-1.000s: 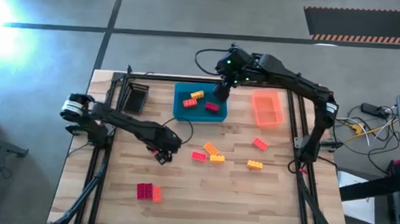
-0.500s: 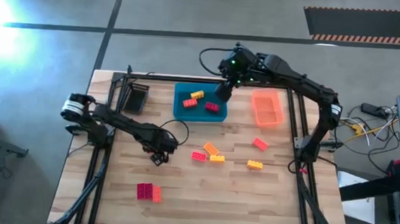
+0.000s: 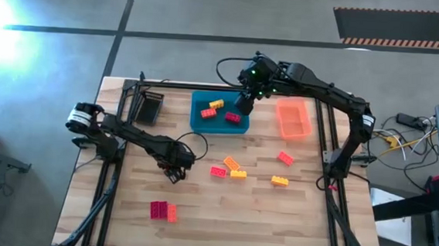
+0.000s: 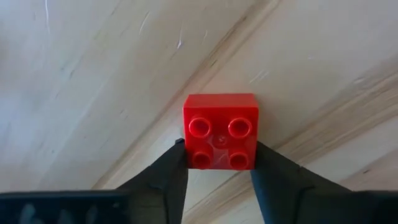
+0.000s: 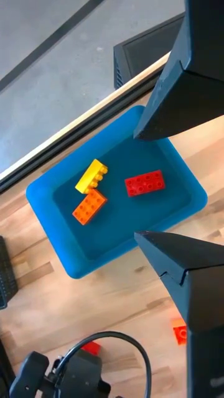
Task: Sort & place blocks by color
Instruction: Move the red game piece to the center of the table
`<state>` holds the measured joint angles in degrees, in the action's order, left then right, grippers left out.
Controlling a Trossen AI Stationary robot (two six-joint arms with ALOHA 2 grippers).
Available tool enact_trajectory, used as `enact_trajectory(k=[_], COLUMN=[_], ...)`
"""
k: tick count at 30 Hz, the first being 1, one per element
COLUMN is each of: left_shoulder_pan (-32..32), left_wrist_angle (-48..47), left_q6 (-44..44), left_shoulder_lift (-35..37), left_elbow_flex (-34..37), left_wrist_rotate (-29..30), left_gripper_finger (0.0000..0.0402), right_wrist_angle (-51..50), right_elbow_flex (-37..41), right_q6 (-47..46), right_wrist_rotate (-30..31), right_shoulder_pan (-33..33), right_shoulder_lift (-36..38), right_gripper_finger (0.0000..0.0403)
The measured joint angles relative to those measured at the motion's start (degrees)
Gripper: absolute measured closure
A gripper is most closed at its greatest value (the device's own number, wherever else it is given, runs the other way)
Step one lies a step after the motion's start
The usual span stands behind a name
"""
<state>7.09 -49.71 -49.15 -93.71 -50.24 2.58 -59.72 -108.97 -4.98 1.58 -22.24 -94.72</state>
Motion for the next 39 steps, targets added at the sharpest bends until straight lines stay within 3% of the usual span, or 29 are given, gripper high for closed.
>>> enact_trajectory(k=[11, 21, 31, 39], left_shoulder_pan=[-0.01, 0.0, 0.0, 0.0], left_wrist_angle=[0.87, 4.76, 21.52, 43.09], left_q6=[-0.08, -5.05, -4.63, 2.03], left_shoulder_lift=[1.09, 15.75, 30.65, 34.93], left_elbow_flex=[-0.83, -1.13, 0.53, 1.2], left_wrist_rotate=[-0.54, 3.75, 12.8, 12.93], left_gripper_finger=[0.0276, 0.0276, 0.0276, 0.0276], right_wrist_angle=[0.09, 4.27, 11.83, 15.81], right_elbow_flex=[0.02, 0.02, 0.02, 0.02], right_q6=[0.37, 2.73, 8.56, 19.59], right_wrist_rotate=[0.0, -0.07, -0.87, -10.23], right_shoulder_pan=[0.05, 3.41, 9.78, 15.68], right_shoulder_lift=[0.58, 5.0, 6.18, 5.14], right_gripper_finger=[0.0163, 0.0163, 0.0163, 0.0163])
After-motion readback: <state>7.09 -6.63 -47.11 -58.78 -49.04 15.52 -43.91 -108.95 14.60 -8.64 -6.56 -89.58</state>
